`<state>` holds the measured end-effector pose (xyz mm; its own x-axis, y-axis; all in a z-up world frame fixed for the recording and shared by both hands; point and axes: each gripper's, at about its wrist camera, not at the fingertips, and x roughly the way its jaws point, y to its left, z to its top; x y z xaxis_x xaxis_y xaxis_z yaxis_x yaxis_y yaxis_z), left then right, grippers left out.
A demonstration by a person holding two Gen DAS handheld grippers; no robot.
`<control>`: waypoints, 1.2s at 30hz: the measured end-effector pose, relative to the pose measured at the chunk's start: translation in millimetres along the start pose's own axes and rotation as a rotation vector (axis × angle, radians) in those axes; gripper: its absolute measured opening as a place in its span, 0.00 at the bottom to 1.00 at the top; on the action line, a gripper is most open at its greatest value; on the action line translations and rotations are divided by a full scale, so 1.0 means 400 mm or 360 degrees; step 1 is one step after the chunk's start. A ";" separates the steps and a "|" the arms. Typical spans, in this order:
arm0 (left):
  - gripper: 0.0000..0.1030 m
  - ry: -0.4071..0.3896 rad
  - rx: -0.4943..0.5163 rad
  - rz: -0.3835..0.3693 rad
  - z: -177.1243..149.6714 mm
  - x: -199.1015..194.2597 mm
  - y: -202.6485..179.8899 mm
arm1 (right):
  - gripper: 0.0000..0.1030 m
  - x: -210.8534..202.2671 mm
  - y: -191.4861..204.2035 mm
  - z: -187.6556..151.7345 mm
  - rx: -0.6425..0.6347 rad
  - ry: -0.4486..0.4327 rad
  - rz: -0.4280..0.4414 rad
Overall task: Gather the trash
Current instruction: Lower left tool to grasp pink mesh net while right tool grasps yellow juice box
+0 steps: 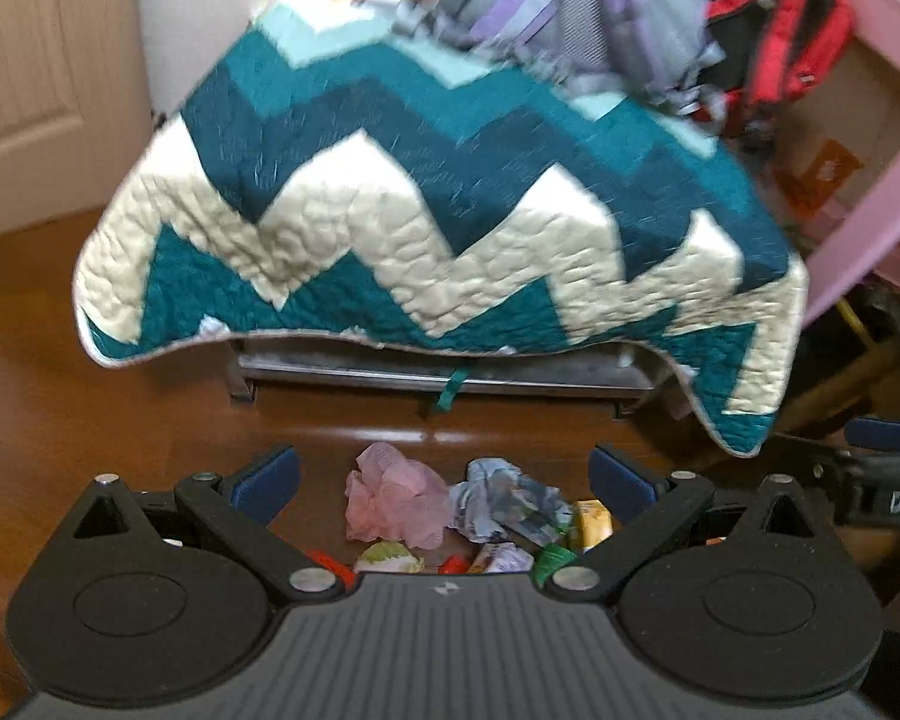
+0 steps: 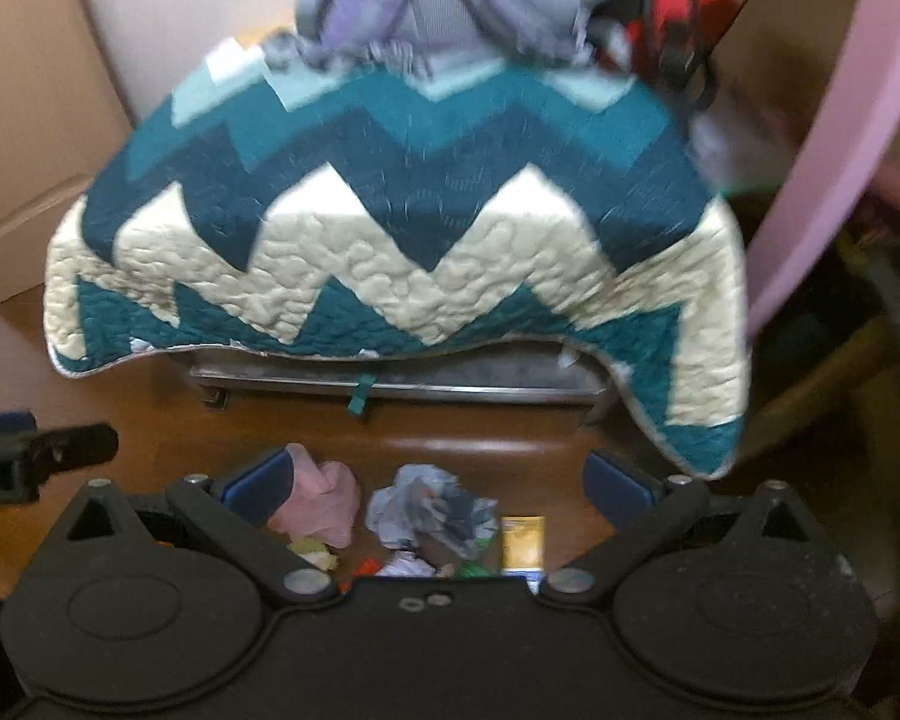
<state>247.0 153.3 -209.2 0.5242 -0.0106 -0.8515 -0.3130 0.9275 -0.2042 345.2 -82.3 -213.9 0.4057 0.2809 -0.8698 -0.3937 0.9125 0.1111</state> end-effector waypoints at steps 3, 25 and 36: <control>1.00 0.0082 -0.0069 0.0011 0.002 0.109 0.031 | 0.99 0.126 -0.024 0.007 0.0099 0.0103 0.0030; 0.99 0.0581 -0.0204 0.0169 -0.125 0.776 0.108 | 0.85 0.752 -0.255 -0.271 0.0224 0.0689 -0.0225; 0.63 0.0666 -0.0124 0.0177 -0.163 0.874 0.084 | 0.42 0.815 -0.257 -0.294 0.0234 0.0721 -0.0206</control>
<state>368.1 156.4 -545.2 0.1227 -0.0774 -0.9894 -0.4167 0.9008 -0.1222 420.8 -119.5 -565.3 0.0310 0.0349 -0.9989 -0.2298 0.9729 0.0268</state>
